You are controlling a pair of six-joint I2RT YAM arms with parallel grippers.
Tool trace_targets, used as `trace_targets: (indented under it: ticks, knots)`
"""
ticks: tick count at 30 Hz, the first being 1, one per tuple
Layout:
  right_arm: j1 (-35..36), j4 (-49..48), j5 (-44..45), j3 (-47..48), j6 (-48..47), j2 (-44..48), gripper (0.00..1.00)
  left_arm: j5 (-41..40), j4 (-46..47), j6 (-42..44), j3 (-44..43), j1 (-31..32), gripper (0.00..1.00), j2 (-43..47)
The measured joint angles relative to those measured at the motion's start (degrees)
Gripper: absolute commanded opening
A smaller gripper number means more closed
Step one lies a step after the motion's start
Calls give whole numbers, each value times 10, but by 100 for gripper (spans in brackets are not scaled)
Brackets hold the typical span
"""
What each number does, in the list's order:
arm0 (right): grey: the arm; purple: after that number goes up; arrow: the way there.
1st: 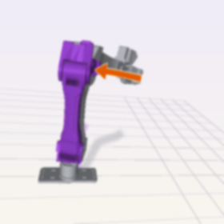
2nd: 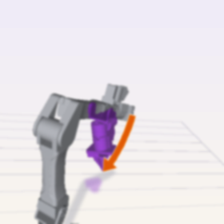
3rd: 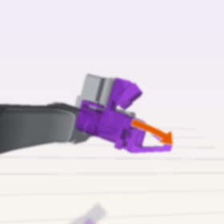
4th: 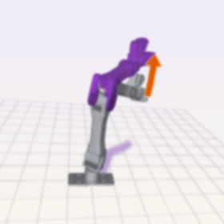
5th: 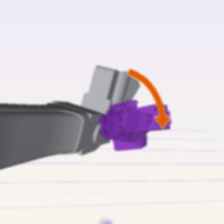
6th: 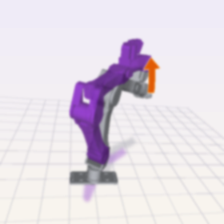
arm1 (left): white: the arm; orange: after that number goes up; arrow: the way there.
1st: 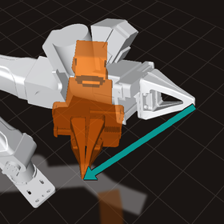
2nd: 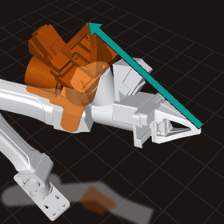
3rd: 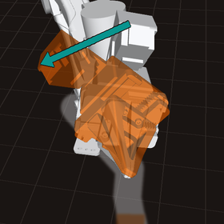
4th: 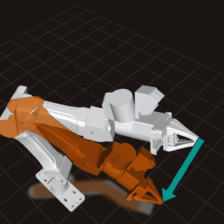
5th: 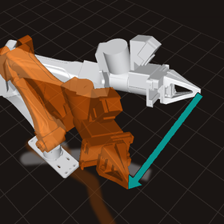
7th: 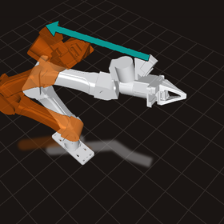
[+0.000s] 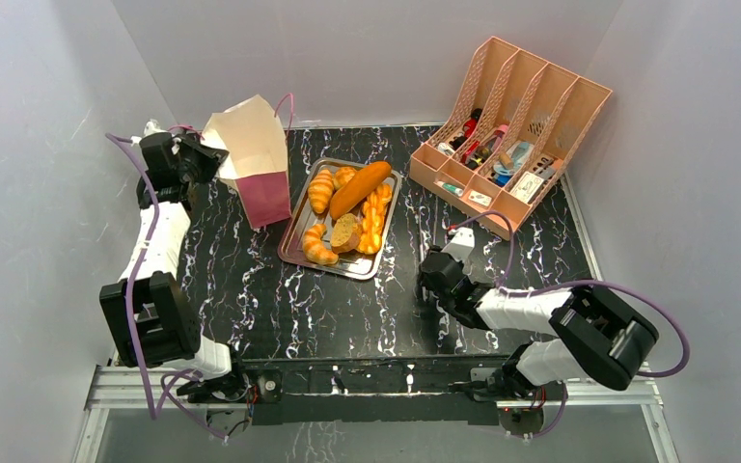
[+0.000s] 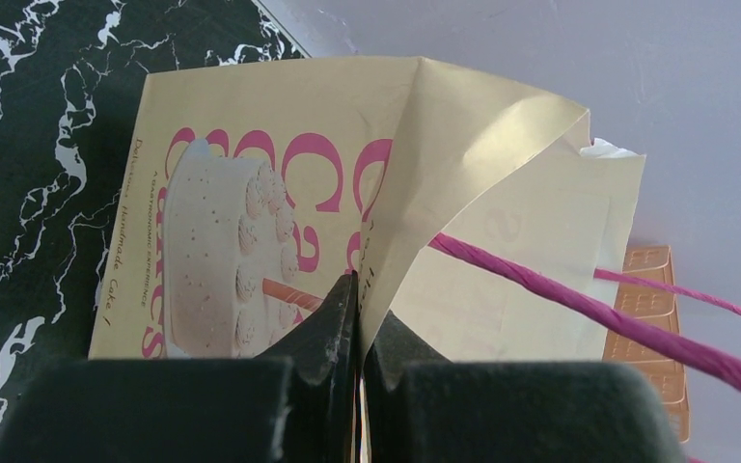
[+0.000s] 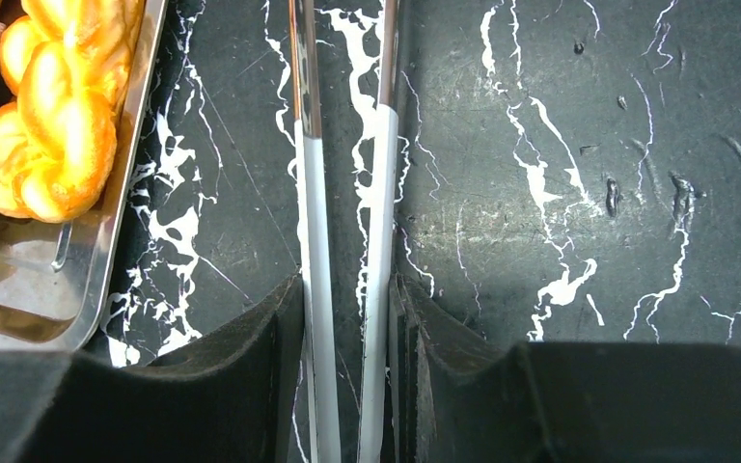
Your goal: Take the fake bread out of the paper bag
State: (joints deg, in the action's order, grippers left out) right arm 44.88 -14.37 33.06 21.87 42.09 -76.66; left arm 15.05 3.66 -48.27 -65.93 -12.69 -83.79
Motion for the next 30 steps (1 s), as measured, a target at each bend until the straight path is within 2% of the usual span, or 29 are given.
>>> trace_targets:
  ticks: [2,10,19,23,30]
  knots:
    - [0,0,0,0,0,-4,33,3,4,-2,5,-1,1,0]
    - [0,0,0,13,1,-30,41,7,6,-5,16,-10,23,0]
    - [0,2,0,18,1,-35,52,7,6,-7,23,-11,36,0]
    - [0,4,0,19,1,-34,54,6,5,-7,23,-11,49,0]
    - [0,11,0,19,1,-27,55,4,1,-9,32,-11,54,19]
